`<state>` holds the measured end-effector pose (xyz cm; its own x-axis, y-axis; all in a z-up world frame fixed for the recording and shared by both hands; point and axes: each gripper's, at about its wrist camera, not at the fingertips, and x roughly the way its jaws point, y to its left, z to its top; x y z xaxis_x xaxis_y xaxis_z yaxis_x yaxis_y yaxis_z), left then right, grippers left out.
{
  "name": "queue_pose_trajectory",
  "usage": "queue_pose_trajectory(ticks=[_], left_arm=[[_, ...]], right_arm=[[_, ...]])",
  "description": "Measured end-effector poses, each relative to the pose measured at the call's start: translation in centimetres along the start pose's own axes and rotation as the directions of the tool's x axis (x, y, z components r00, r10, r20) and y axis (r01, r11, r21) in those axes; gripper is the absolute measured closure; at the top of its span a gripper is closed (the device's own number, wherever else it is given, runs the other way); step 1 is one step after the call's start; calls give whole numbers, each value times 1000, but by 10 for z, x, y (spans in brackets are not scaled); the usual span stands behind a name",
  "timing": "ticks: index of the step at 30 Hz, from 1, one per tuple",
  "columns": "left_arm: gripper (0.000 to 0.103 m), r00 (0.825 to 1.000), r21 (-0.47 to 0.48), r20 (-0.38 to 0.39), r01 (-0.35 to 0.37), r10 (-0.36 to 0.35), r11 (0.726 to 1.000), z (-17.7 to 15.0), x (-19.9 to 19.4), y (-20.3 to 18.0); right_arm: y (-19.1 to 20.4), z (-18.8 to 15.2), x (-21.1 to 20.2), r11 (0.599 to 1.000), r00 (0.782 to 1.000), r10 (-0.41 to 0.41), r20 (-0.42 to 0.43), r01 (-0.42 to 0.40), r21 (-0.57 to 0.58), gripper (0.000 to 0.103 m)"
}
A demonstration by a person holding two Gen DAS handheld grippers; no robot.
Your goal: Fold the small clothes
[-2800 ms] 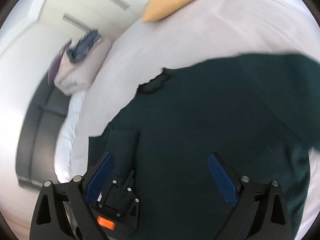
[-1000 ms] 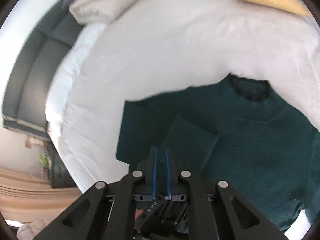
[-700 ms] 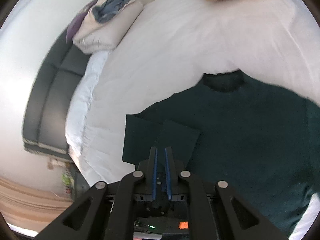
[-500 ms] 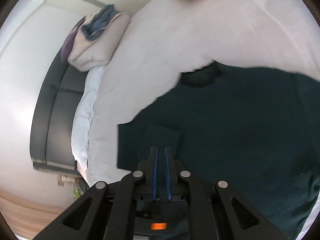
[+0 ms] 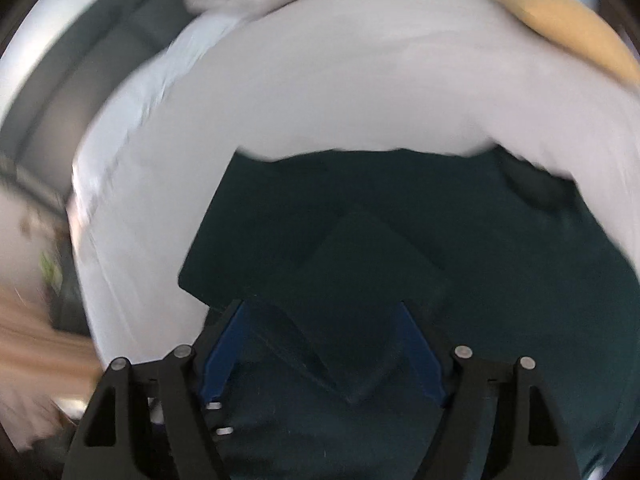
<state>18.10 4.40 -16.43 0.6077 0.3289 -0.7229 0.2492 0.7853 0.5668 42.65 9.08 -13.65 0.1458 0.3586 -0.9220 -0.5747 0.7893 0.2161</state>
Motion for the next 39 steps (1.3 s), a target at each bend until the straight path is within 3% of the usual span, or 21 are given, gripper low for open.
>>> queue_pose_trajectory(ticks=[3,4,6,8,11,12,14,17,20,25,27,28,29,31,33,34,36,37,39], left_arm=[[94,999,-101,3,34,-34,994,-13,-1,28],[94,999,-114,1,39,-39,993,-14,0,32],[94,999,-135,5,51,-51,989,-11,4,39],[94,997,-166,19,81,-78,983,-9,3,45],[94,992,-223,31,124,-120,967,-6,3,55],[94,990,-240,34,140,-135,961,-1,4,58],[94,981,-297,48,193,-187,935,-2,2,65],[94,965,-370,77,261,-250,892,9,3,78],[94,952,-430,112,305,-285,850,15,1,92],[94,926,-526,148,371,-348,765,17,6,103],[94,902,-567,167,417,-397,710,14,11,106],[94,900,-571,162,421,-406,705,14,11,106],[94,900,-569,159,420,-407,707,15,12,108],[94,896,-583,181,430,-405,690,18,14,119],[94,889,-601,211,447,-407,663,23,23,140],[94,894,-606,215,439,-394,663,26,30,149],[94,904,-612,208,419,-375,671,27,30,160],[94,902,-617,210,421,-377,665,32,39,169],[94,894,-628,222,437,-390,644,30,41,176]], right_arm=[[22,7,34,992,992,-107,-65,102,-77,31],[23,9,47,983,981,-172,-88,165,-81,32],[16,11,55,976,970,-218,-104,214,-49,42],[9,11,53,979,974,-206,-98,205,-26,51],[-7,8,39,985,981,-173,-83,175,11,82],[-14,6,31,988,987,-148,-64,151,37,88],[-30,2,16,987,991,-135,-16,136,85,89],[-61,-12,-11,978,996,-55,77,38,204,90],[-104,-39,-41,941,981,2,196,-68,331,90],[-169,-100,-56,832,944,69,322,-233,504,89],[-183,-117,-47,792,936,131,326,-297,533,80],[-188,-123,-44,773,933,159,323,-321,546,73],[-190,-128,-47,758,928,170,331,-338,557,54],[-189,-141,-52,720,899,192,393,-402,566,36],[-193,-141,-52,675,860,224,460,-477,564,30],[-197,-140,-52,659,853,227,469,-489,571,30],[-198,-128,-42,647,866,235,441,-478,594,30],[-196,-123,-38,660,878,239,414,-460,594,31],[-185,-110,-27,701,896,275,350,-436,565,44]])
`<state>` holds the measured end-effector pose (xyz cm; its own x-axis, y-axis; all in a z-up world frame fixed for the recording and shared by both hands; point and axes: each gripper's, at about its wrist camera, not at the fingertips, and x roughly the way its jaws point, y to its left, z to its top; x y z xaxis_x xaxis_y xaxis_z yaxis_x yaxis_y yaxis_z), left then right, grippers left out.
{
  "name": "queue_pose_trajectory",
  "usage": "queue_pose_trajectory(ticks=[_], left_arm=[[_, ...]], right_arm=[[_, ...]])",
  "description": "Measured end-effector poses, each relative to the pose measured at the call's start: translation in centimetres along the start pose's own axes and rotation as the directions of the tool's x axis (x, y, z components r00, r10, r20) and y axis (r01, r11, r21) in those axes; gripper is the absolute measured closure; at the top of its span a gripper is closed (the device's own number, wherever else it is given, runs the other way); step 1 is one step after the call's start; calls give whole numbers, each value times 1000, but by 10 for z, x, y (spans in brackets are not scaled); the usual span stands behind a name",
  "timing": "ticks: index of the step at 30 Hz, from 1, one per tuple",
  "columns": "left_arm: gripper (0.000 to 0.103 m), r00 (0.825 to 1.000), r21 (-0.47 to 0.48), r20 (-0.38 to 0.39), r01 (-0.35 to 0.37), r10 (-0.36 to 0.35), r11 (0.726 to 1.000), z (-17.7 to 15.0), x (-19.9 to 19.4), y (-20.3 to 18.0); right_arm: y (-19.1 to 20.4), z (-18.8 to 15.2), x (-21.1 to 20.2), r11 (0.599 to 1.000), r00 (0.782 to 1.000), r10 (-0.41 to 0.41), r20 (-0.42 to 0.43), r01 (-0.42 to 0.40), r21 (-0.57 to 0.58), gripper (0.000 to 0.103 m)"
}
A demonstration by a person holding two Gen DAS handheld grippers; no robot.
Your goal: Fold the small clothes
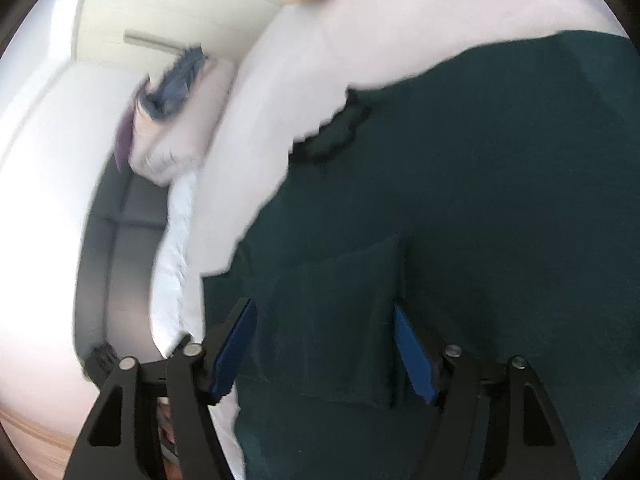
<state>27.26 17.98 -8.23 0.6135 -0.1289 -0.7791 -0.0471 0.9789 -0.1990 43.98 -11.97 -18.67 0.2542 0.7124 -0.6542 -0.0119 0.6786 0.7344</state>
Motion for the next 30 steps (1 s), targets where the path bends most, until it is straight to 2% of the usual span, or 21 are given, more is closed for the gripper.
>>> queue_pose_trajectory(ticks=[1,2,3,5,8,14,15,18,21,22,23,24,27,28,30], left_arm=[[94,1000,-7,-13,7,-7,1000,0,3,4],[94,1000,-10,-23,9,-9,1000,0,6,6],[94,999,-11,-31,12,-12,1000,1,11,8],[94,998,-29,-50,21,-23,999,3,22,16],[94,996,-85,-54,70,-75,994,5,32,29],[94,995,-104,-38,87,-91,991,15,38,43],[94,995,-113,-35,90,-95,989,16,38,46],[94,994,-149,-30,98,-103,984,15,43,51],[94,994,-162,-36,101,-108,982,8,45,53],[94,994,-157,-38,98,-106,983,5,45,53],[94,994,-152,-40,96,-103,984,4,45,51],[94,994,-148,-39,94,-101,985,3,44,49],[94,995,-133,-25,90,-94,987,1,40,47],[94,995,-129,-20,90,-93,987,1,38,46],[94,995,-121,-19,93,-96,988,2,38,43]], right_arm=[[8,-2,11,999,999,-30,-40,28,-43,46],[14,-3,16,996,997,-56,-51,52,-71,54],[14,-4,18,993,995,-80,-52,75,-94,70],[13,-1,20,989,992,-117,-54,111,-95,93],[12,4,10,976,983,-184,-13,181,-122,94],[6,28,-17,951,957,-281,74,288,-113,96],[3,30,-20,951,956,-282,77,289,-105,97],[-1,22,-22,974,977,-205,65,210,-88,97],[3,12,-20,975,979,-200,36,202,-90,91],[4,11,-19,977,980,-195,28,197,-81,74],[3,8,-20,981,983,-180,22,181,-64,51],[1,6,-21,984,985,-169,26,170,-47,42],[-6,4,-23,981,981,-193,13,193,3,40],[-11,4,-23,985,986,-168,8,167,45,40],[-12,3,-18,990,992,-127,-9,128,56,40]])
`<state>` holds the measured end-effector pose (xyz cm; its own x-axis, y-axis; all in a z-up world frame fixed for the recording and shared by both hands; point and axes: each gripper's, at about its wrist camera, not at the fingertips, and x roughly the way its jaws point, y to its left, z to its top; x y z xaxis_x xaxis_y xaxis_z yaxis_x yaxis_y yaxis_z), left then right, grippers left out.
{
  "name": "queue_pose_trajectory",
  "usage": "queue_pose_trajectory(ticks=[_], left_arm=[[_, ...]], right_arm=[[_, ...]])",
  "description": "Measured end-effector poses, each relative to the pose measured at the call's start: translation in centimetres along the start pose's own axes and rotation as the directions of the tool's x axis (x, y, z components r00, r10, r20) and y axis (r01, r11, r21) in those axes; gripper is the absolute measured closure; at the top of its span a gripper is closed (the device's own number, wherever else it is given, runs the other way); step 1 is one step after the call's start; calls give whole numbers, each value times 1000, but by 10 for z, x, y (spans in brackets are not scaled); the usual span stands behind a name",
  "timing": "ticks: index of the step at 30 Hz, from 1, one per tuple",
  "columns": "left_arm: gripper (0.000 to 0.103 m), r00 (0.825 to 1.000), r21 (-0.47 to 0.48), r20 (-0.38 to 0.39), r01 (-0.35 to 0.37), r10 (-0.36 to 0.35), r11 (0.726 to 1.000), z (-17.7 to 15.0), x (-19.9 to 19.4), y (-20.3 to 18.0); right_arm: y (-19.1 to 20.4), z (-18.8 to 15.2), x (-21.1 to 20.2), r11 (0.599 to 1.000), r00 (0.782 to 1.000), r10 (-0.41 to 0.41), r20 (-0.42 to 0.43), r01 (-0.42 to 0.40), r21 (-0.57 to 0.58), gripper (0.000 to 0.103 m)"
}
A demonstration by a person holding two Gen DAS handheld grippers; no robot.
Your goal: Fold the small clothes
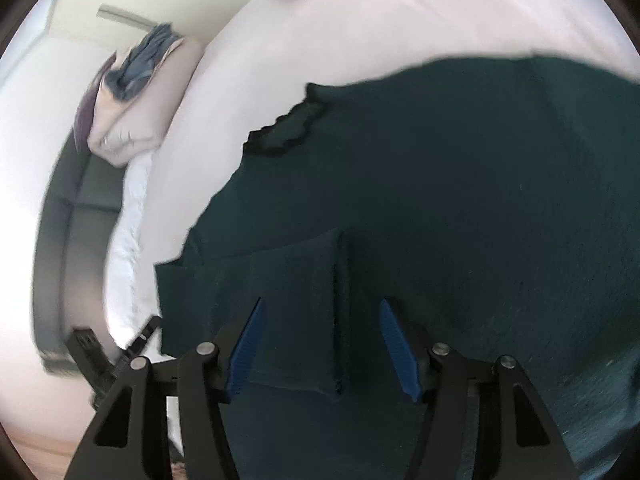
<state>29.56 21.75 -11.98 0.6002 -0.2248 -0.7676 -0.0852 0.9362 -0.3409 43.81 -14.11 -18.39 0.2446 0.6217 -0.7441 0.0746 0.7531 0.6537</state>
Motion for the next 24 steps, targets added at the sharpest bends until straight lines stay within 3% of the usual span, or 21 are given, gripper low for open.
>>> queue_pose_trajectory(ticks=[4,6,11,17,24], left_arm=[[94,1000,-4,-3,-3,3,1000,-1,2,0],[94,1000,-10,-1,-6,6,1000,0,2,1],[94,1000,-6,14,-14,14,1000,4,-2,1],[94,999,20,28,-19,19,1000,11,-6,-4],[94,999,48,26,-24,23,999,18,0,-14]], right_arm=[[17,-4,23,995,998,-20,-63,14,-101,55],[18,-2,27,992,997,-51,-66,43,-118,91],[27,0,16,972,993,-117,-15,112,-207,95],[17,22,-16,970,984,-154,87,167,-177,95],[-11,28,-18,973,979,-194,66,201,-114,95]])
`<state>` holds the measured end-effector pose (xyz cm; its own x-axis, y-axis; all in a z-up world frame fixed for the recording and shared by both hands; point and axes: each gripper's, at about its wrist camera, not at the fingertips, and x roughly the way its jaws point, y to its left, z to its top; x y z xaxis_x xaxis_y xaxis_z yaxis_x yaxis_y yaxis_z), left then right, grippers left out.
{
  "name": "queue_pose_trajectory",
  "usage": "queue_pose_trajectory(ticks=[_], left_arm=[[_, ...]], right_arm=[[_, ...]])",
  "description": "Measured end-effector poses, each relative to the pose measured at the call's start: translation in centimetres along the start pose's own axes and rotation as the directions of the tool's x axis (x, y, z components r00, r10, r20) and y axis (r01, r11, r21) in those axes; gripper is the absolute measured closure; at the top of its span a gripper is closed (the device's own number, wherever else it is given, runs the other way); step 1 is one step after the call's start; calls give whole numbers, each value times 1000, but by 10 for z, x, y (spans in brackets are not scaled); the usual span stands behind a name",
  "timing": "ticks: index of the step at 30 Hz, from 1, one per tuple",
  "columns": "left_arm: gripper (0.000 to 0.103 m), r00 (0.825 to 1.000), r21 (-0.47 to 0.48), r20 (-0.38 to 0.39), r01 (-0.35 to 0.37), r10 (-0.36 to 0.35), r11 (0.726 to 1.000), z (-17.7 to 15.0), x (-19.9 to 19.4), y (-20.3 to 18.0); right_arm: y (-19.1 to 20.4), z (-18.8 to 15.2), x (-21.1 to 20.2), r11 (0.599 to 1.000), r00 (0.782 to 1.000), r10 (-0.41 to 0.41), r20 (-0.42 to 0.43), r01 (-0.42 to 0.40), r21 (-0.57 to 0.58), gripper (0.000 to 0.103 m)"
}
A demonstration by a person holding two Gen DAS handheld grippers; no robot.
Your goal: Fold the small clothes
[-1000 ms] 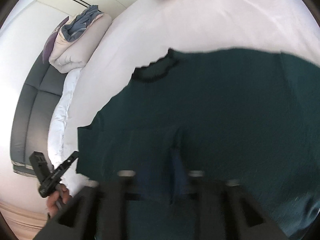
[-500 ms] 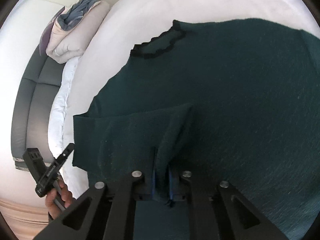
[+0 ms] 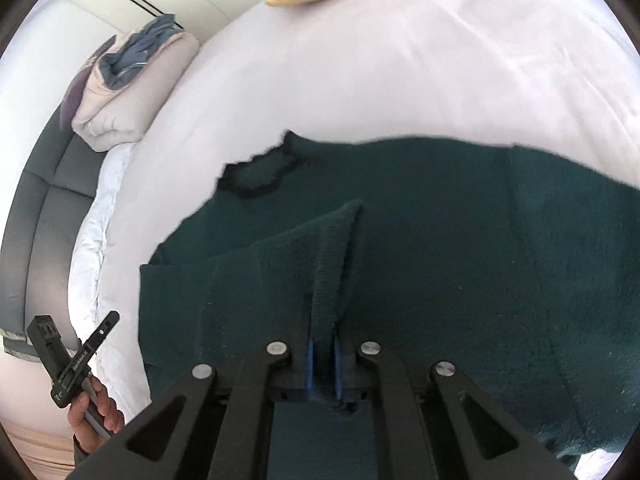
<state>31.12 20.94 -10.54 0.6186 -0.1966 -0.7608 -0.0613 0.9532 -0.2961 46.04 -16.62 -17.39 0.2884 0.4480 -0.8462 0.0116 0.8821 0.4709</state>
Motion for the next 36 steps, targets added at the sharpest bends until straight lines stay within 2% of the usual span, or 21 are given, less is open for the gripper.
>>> queue_pose_trajectory(ticks=[7,11,13,16,17,22,27,29,30,32,36], left_arm=[[94,998,110,-10,-57,59,992,8,19,-25],[94,989,242,-41,-130,144,962,8,50,-47],[94,986,255,-41,-145,160,956,12,60,-44],[94,979,253,-99,-148,178,956,13,78,-32],[94,979,268,-90,-153,183,951,9,79,-31],[94,964,364,-17,-240,264,900,-20,70,-45],[94,942,472,61,-319,331,822,-59,60,-61],[94,927,517,98,-358,361,777,-77,56,-65],[95,921,533,94,-367,378,762,-85,57,-65],[94,923,547,97,-363,373,754,-95,53,-62],[94,926,533,74,-351,371,770,-92,40,-58]], right_arm=[[1,-8,3,1000,999,0,-48,1,3,94],[-7,-8,6,999,997,28,-65,-26,34,94],[-14,-9,6,997,996,62,-62,-58,57,94],[-20,-11,5,994,995,88,-54,-84,72,94],[-19,-12,5,994,995,87,-53,-83,68,94],[-18,-13,4,995,996,78,-41,-75,71,94],[-20,-17,2,994,996,82,-31,-79,74,95],[-22,-18,2,993,996,90,-28,-87,80,95],[-23,-18,2,992,995,96,-25,-93,86,95],[-25,-18,3,990,994,103,-21,-101,94,95],[-27,-22,-2,988,993,116,-24,-113,103,91]])
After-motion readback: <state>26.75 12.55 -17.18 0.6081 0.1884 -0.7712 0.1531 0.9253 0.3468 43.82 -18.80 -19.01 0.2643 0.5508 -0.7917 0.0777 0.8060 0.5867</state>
